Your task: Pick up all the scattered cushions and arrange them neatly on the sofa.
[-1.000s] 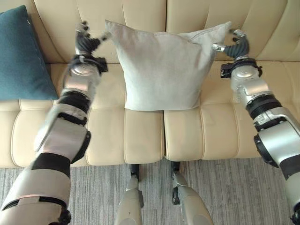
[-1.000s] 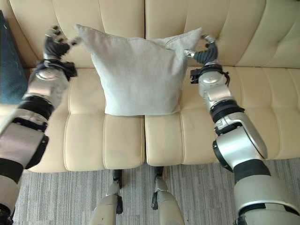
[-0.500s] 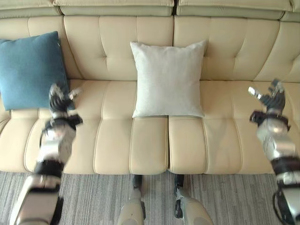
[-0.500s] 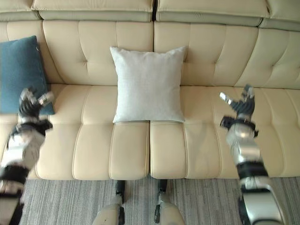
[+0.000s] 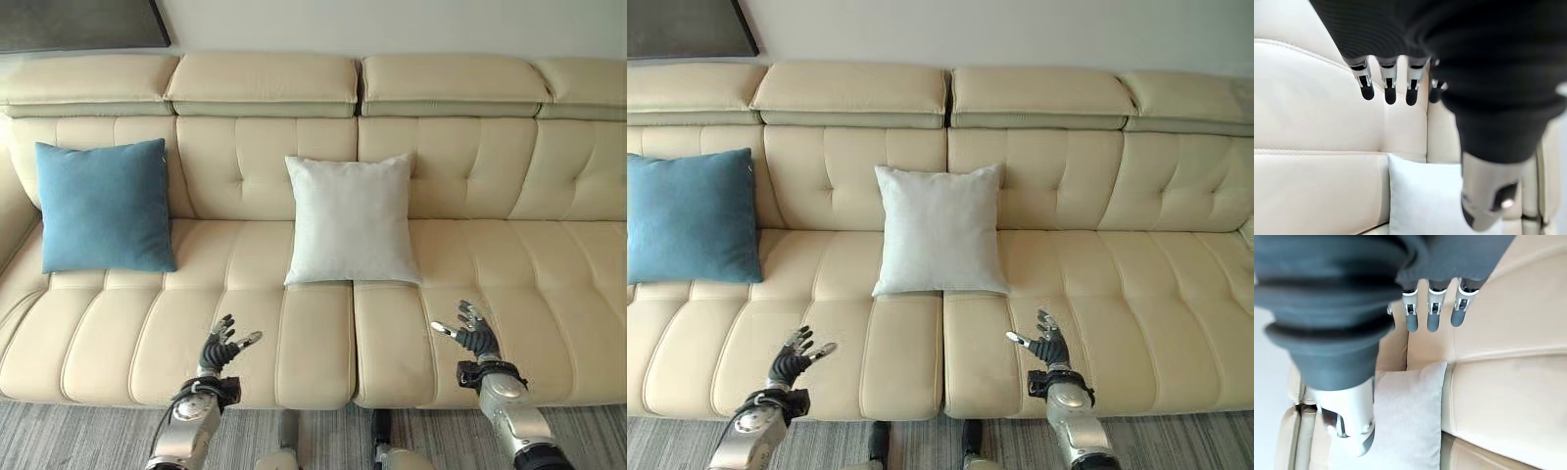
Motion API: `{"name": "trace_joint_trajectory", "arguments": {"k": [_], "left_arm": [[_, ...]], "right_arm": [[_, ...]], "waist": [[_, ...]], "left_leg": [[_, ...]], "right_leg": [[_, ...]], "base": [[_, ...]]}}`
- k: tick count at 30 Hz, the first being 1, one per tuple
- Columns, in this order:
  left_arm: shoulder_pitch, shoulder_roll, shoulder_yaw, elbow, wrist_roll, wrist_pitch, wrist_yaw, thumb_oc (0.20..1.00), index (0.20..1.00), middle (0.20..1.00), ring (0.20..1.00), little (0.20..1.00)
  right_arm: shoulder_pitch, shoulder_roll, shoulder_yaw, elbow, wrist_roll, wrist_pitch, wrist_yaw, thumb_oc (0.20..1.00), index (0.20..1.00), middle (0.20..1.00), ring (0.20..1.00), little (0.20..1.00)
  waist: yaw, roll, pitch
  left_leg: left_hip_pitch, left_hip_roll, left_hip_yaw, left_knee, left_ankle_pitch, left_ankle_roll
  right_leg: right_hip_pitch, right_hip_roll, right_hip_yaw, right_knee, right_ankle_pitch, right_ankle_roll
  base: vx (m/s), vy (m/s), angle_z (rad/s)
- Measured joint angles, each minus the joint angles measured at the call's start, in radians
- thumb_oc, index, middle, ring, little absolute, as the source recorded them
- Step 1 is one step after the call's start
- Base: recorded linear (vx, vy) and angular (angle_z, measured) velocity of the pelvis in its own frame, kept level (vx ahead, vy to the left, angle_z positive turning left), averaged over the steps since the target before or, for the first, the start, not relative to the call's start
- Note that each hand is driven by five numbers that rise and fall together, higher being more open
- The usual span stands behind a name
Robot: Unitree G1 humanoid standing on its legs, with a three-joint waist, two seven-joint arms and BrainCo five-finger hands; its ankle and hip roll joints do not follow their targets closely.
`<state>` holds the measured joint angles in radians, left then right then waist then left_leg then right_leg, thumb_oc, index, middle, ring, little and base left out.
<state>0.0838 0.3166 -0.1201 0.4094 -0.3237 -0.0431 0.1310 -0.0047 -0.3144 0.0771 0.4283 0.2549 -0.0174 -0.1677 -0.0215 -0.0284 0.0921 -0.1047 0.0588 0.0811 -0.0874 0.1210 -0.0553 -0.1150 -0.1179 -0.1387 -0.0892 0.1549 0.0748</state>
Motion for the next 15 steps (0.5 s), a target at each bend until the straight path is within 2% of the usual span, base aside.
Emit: {"name": "trace_joint_trajectory", "arguments": {"k": [2, 6, 7, 8, 9, 10, 11, 12, 14, 15], "left_arm": [[-0.002, 0.005, 0.003, 0.000, 0.001, 0.002, -0.002, 1.000, 1.000, 1.000, 1.000, 1.000], [-0.011, 0.058, 0.004, -0.004, 0.039, 0.004, -0.002, 1.000, 1.000, 1.000, 1.000, 1.000], [-0.016, 0.064, 0.002, -0.004, 0.040, 0.004, -0.003, 1.000, 1.000, 1.000, 1.000, 1.000], [-0.019, 0.066, 0.001, -0.004, 0.039, 0.004, -0.003, 1.000, 1.000, 1.000, 1.000, 1.000], [-0.020, 0.064, 0.001, -0.007, 0.040, 0.005, -0.005, 1.000, 1.000, 1.000, 1.000, 1.000], [-0.018, 0.063, 0.002, -0.007, 0.040, 0.005, -0.005, 1.000, 1.000, 1.000, 1.000, 1.000], [-0.012, 0.065, 0.004, -0.007, 0.040, 0.006, -0.008, 1.000, 1.000, 1.000, 1.000, 1.000], [-0.007, 0.066, 0.008, -0.006, 0.040, 0.006, -0.010, 1.000, 1.000, 1.000, 1.000, 1.000], [-0.003, 0.074, 0.007, -0.004, 0.039, 0.008, -0.011, 1.000, 1.000, 1.000, 1.000, 1.000], [0.001, 0.068, 0.011, 0.009, 0.039, 0.014, -0.009, 1.000, 1.000, 1.000, 1.000, 1.000]], "right_arm": [[0.013, 0.000, 0.001, 0.010, -0.001, 0.004, 0.007, 1.000, 1.000, 1.000, 1.000, 1.000], [0.017, 0.004, 0.027, 0.068, -0.002, 0.006, 0.009, 1.000, 1.000, 1.000, 1.000, 1.000], [0.015, 0.006, 0.031, 0.083, -0.002, 0.005, 0.009, 1.000, 1.000, 1.000, 1.000, 1.000], [0.014, 0.007, 0.031, 0.092, -0.003, 0.005, 0.009, 1.000, 1.000, 1.000, 1.000, 1.000], [0.009, 0.005, 0.031, 0.102, -0.003, 0.006, 0.010, 1.000, 1.000, 1.000, 1.000, 1.000], [0.011, 0.006, 0.031, 0.110, -0.004, 0.008, 0.013, 1.000, 1.000, 1.000, 1.000, 1.000], [0.012, 0.004, 0.031, 0.114, -0.006, 0.010, 0.017, 1.000, 1.000, 1.000, 1.000, 1.000], [0.011, 0.002, 0.032, 0.110, -0.015, 0.010, 0.019, 1.000, 1.000, 1.000, 1.000, 1.000], [0.013, 0.002, 0.033, 0.102, -0.021, 0.009, 0.021, 1.000, 1.000, 1.000, 1.000, 1.000], [-0.005, -0.008, 0.034, 0.080, -0.043, 0.016, 0.027, 1.000, 1.000, 1.000, 1.000, 1.000]], "waist": [[0.000, -0.011, -0.012], [-0.004, -0.054, -0.023], [-0.006, -0.062, -0.023], [-0.004, -0.058, -0.021], [0.001, -0.034, -0.010], [0.000, -0.013, 0.002], [0.004, -0.004, 0.008], [0.012, -0.005, 0.006], [0.018, -0.019, 0.000], [0.046, -0.020, 0.003]], "left_leg": [[0.004, -0.008, 0.012, 0.000, -0.001, 0.002], [-0.001, -0.021, 0.037, 0.001, 0.001, 0.009], [-0.004, -0.026, 0.045, 0.006, 0.004, 0.022], [-0.012, -0.025, 0.065, 0.007, 0.025, 0.055], [-0.022, 0.007, 0.065, 0.000, 0.022, 0.083], [-0.026, 0.032, 0.067, 0.000, 0.023, 0.084], [-0.028, 0.042, 0.080, 0.003, 0.035, 0.097], [-0.031, 0.054, 0.075, 0.007, 0.034, 0.095], [-0.035, 0.054, 0.076, 0.007, 0.038, 0.089], [-0.036, 0.064, 0.096, 0.007, 0.057, 0.053]], "right_leg": [[-0.001, -0.008, 0.003, 0.000, 0.000, 0.002], [-0.025, -0.031, 0.011, 0.005, 0.002, 0.024], [-0.033, -0.033, 0.021, 0.000, -0.003, 0.031], [-0.037, -0.034, 0.028, -0.001, -0.026, 0.062], [-0.059, -0.017, 0.025, 0.045, -0.054, 0.075], [-0.080, -0.009, 0.018, 0.178, -0.086, 0.069], [-0.083, -0.008, 0.030, 0.300, -0.158, 0.078], [-0.078, -0.007, 0.037, 0.397, -0.225, 0.080], [-0.038, -0.008, 0.039, 0.386, -0.258, 0.081], [0.046, 0.011, 0.039, 0.211, -0.246, 0.029]], "base": [[-0.13, 0.041, -0.11], [-0.19, 0.011, -0.19], [-0.16, 0.030, -0.25], [-0.10, 0.007, -0.24], [-0.17, -0.058, -0.20], [-0.17, -0.058, -0.16], [-0.19, -0.091, -0.09], [-0.13, -0.069, -0.08], [-0.21, -0.152, -0.20], [-0.21, -0.241, -0.42]]}}
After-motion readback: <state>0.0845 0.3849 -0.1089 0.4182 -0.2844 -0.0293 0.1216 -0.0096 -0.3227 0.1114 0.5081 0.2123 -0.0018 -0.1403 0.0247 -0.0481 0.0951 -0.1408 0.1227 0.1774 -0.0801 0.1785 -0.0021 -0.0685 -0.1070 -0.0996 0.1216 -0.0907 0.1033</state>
